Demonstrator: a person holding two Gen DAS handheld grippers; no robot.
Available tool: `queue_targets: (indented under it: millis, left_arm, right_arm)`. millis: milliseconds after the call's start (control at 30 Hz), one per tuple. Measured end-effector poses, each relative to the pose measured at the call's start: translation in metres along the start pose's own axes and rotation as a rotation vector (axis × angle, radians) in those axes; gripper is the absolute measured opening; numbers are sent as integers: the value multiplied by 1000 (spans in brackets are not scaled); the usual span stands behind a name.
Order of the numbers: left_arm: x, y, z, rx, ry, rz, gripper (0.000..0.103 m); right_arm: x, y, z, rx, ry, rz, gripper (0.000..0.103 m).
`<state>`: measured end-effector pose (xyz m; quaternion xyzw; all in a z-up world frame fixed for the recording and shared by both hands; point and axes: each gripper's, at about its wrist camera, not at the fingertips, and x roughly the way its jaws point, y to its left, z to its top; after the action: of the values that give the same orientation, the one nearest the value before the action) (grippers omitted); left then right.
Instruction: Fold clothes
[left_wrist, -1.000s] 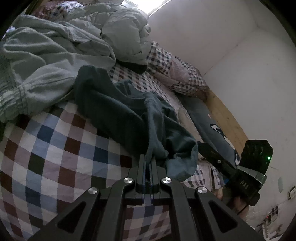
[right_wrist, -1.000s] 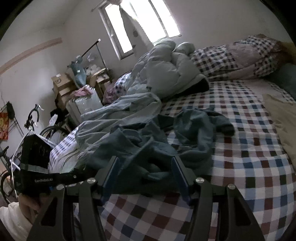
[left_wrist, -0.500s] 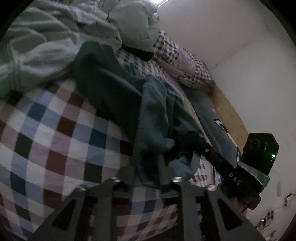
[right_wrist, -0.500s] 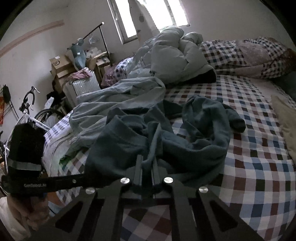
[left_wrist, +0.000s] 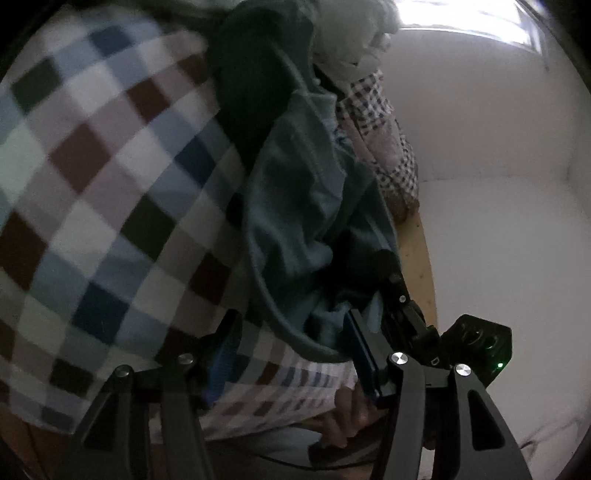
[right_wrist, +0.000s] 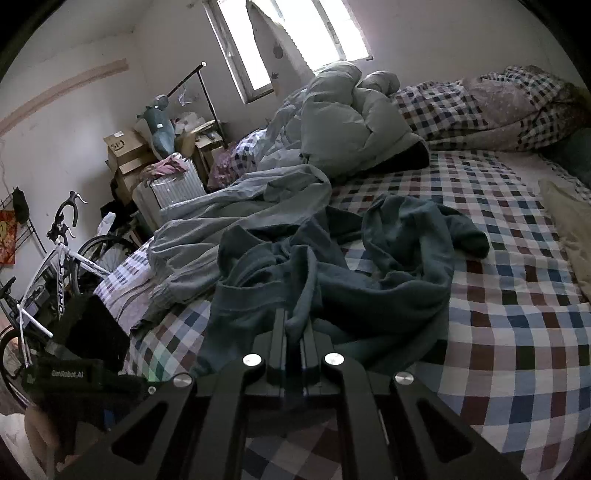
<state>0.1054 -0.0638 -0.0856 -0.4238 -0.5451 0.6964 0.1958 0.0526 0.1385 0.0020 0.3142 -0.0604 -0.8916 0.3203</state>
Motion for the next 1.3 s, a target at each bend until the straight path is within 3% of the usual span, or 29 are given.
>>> queue_targets:
  millis: [267, 300, 367, 500, 700, 900, 1100, 1167, 1233, 1300]
  left_arm:
    - [18, 0, -2, -83, 38, -86, 59]
    - [17, -2, -1, -77, 29, -88, 42]
    - [11, -8, 1, -48, -5, -75, 19]
    - [-1, -21, 6, 16, -72, -47, 7]
    - [-30, -59, 8, 215, -190, 33, 6]
    - [-60, -83, 8, 378, -316, 117, 6]
    - [-76, -68, 4, 399, -322, 154, 6]
    - [-72, -70, 3, 417, -324, 173, 6]
    - [-69, -71, 2, 431, -326, 189, 6]
    - [-67, -70, 4, 432, -322, 197, 6]
  right_arm:
    - [-4, 7, -2, -28, -14, -5, 4]
    - [-4, 8, -3, -32, -14, -5, 4]
    - [-6, 11, -4, -45, -15, -15, 4]
    - [-14, 12, -7, -47, -20, -40, 4]
    - [-38, 16, -8, -39, -65, -71, 3]
    - [-48, 41, -14, -97, -58, -30, 2]
    - [-43, 52, -9, -181, -41, -38, 4]
    - [-42, 47, -3, -166, -36, -45, 15]
    - [-43, 40, 9, -152, -43, -54, 44]
    - [-43, 35, 20, -144, -45, -56, 47]
